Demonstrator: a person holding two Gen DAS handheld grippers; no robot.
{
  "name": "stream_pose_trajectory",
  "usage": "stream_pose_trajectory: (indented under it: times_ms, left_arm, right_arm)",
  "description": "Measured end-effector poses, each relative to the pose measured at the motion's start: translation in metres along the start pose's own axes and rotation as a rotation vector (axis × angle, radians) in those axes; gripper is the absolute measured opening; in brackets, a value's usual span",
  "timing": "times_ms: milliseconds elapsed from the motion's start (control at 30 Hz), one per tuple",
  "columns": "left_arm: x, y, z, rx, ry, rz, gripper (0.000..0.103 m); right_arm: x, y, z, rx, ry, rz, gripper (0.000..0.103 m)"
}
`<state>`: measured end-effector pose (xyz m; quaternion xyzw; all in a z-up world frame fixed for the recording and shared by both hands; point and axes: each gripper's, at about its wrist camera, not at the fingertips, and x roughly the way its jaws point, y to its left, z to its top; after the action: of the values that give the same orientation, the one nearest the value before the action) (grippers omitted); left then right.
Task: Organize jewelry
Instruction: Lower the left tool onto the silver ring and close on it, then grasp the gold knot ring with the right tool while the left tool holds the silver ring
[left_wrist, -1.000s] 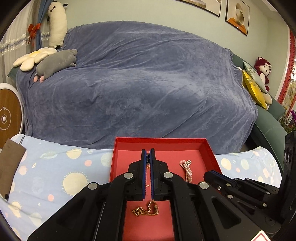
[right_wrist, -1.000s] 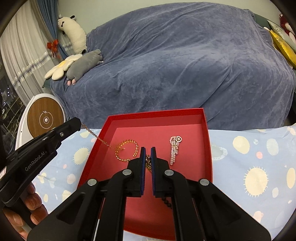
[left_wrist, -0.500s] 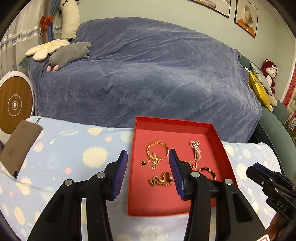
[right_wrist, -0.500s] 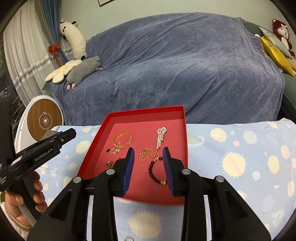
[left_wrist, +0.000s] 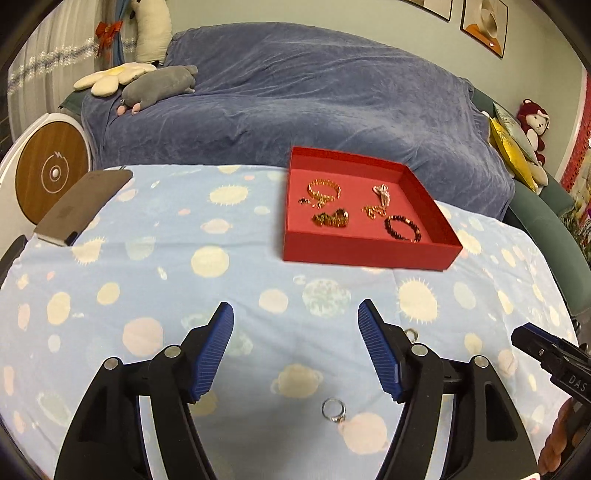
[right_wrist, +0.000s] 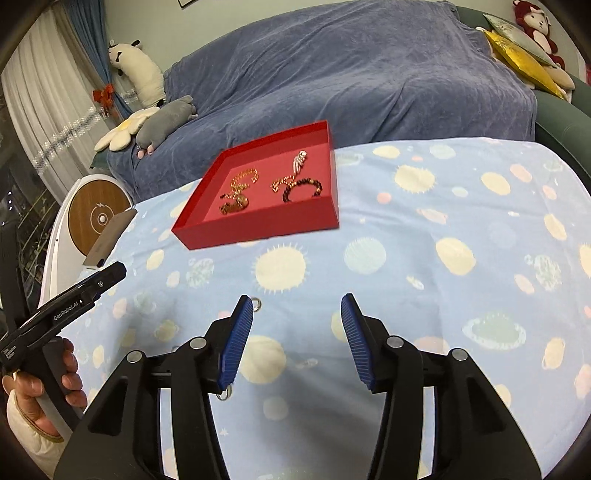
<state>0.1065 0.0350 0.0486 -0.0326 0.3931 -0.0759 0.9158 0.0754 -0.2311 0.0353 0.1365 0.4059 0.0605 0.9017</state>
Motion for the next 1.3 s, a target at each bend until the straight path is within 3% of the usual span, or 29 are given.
stream_pose_trajectory:
  times_ms: [267, 700, 767, 833, 1067, 1200, 1300]
  left_arm:
    - [0.025, -0.008, -0.045, 0.061, 0.099, 0.001, 0.067]
    - [0.034, -0.024, -0.062, 0.131, 0.125, -0.026, 0.067]
    - [0.038, -0.025, -0.064, 0.133, 0.133, -0.025, 0.064]
    - [0.042, -0.026, -0.067, 0.132, 0.148, -0.032, 0.053]
    - [0.043, -0.031, -0.073, 0.169, 0.145, -0.015, 0.04]
    - [0.043, -0.03, -0.072, 0.175, 0.141, -0.01, 0.019]
    - [0.043, -0.026, -0.07, 0.154, 0.15, -0.024, 0.018]
  right_arm:
    - [0.023, 0.004, -0.022, -0.036, 0.06, -0.016, 0.048]
    - [0.037, 0.027, -0.036, -0.129, 0.106, -0.005, 0.048]
    - [0.038, 0.029, -0.038, -0.135, 0.11, -0.004, 0.048]
    - [0.039, 0.032, -0.039, -0.144, 0.114, -0.002, 0.048]
    - [0.041, 0.039, -0.046, -0.168, 0.13, 0.009, 0.048]
    - [0.041, 0.045, -0.051, -0.196, 0.139, 0.023, 0.048]
    - [0.043, 0.052, -0.056, -0.223, 0.151, 0.038, 0.048]
